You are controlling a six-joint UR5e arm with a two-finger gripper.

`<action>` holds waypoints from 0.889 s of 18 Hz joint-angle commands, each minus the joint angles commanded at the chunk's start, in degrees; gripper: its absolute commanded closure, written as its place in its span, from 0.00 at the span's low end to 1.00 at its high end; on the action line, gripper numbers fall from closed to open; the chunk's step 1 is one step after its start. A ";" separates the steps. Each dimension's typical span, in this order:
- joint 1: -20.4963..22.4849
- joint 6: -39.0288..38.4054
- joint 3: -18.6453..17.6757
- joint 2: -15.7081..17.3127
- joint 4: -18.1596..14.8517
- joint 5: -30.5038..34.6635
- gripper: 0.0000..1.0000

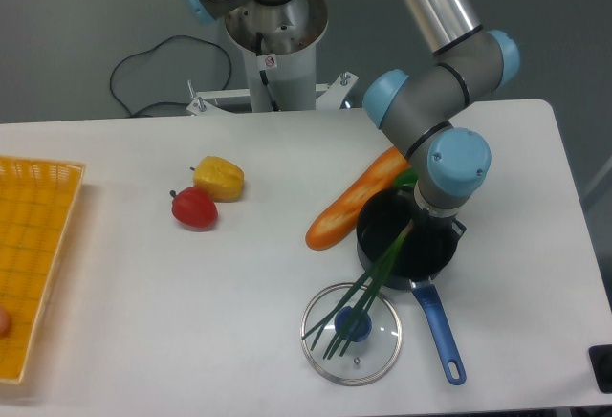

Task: Place the green onion in the pot

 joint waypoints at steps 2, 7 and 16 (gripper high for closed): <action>0.09 0.09 0.09 0.00 0.00 0.00 0.97; 0.44 0.18 2.36 -0.09 -0.35 0.00 0.96; 1.67 0.09 6.59 -0.70 -0.61 -2.90 0.95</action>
